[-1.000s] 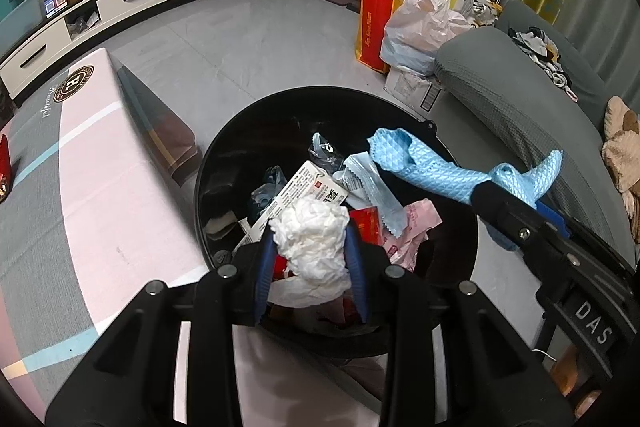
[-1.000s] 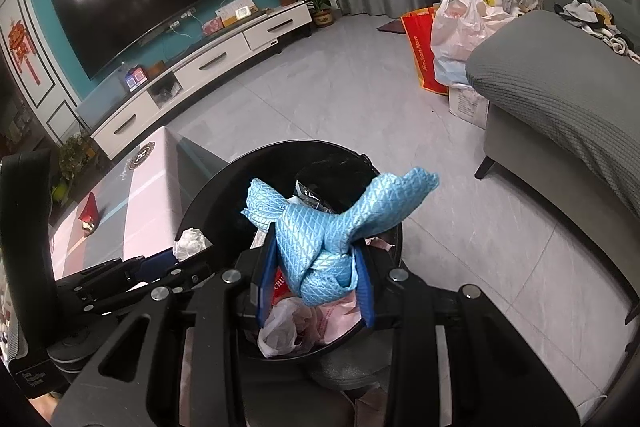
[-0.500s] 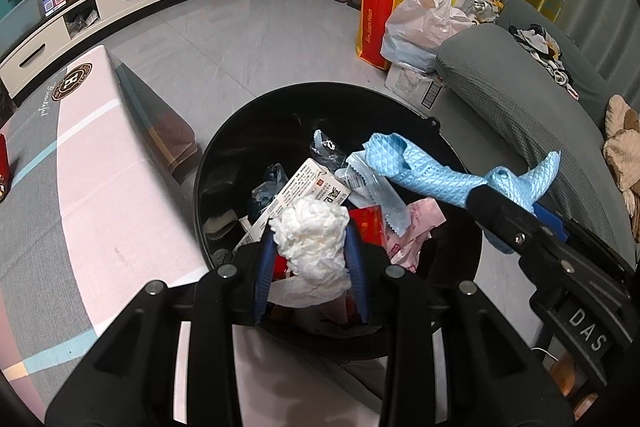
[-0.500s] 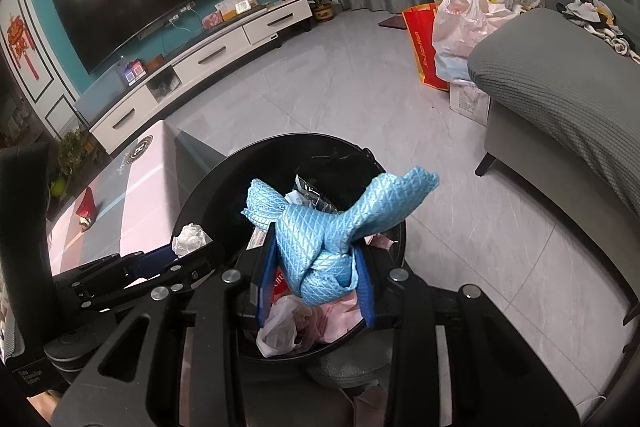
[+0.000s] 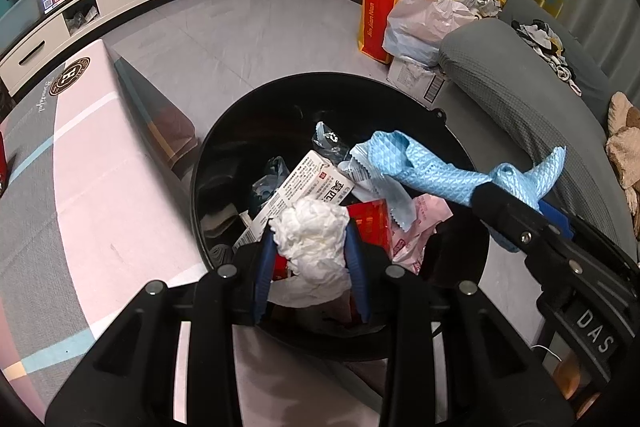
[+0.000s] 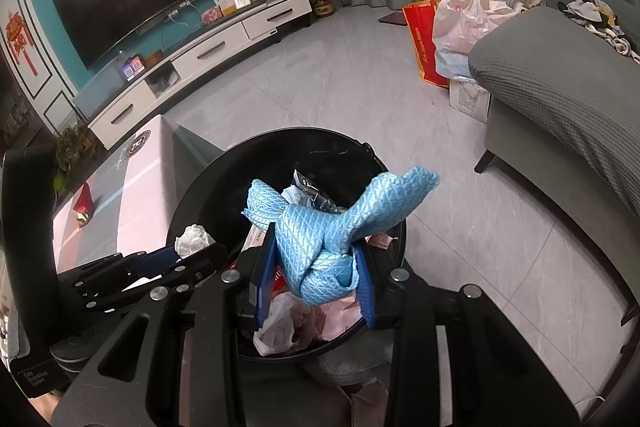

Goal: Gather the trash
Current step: 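Lower the tissue and blue cloth into the bin and open both tools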

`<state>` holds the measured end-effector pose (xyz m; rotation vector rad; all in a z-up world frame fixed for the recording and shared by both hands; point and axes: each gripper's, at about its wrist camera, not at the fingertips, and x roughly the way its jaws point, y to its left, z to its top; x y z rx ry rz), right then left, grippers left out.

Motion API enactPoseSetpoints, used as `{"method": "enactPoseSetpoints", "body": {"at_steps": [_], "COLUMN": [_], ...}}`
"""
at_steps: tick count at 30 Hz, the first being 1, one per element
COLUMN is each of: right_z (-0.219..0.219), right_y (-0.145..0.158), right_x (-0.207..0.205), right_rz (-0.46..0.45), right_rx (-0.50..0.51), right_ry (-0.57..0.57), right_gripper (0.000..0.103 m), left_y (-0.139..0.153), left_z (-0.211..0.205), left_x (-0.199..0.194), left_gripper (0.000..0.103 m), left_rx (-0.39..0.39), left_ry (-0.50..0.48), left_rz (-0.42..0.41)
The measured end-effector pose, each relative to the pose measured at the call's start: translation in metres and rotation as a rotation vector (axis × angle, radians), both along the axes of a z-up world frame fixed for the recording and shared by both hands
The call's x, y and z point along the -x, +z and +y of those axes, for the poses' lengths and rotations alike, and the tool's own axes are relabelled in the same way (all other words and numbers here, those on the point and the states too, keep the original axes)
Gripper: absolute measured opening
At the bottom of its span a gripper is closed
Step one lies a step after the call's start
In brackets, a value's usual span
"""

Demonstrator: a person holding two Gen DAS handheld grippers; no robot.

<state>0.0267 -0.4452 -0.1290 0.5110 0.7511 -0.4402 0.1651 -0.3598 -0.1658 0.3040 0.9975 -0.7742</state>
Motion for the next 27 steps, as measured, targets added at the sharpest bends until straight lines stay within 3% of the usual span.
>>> {"method": "enactPoseSetpoints", "body": {"at_steps": [15,27], "right_z": [-0.0028,-0.0044], "right_y": [-0.0047,-0.0038], "right_x": [-0.0048,-0.0032], "right_rz": [0.029,0.029], "right_rx": [-0.013,-0.020], "right_ry": [0.006,-0.003], "right_gripper": [0.035,0.039], "left_y": [-0.0028,0.0000], "left_z": [-0.0004,-0.0005], "left_x": [-0.0020,-0.0004], "left_gripper": [0.036,0.047], "left_rx": [-0.020,-0.028], "left_ry": [0.011,0.010], "left_rz": [0.007,-0.005]}}
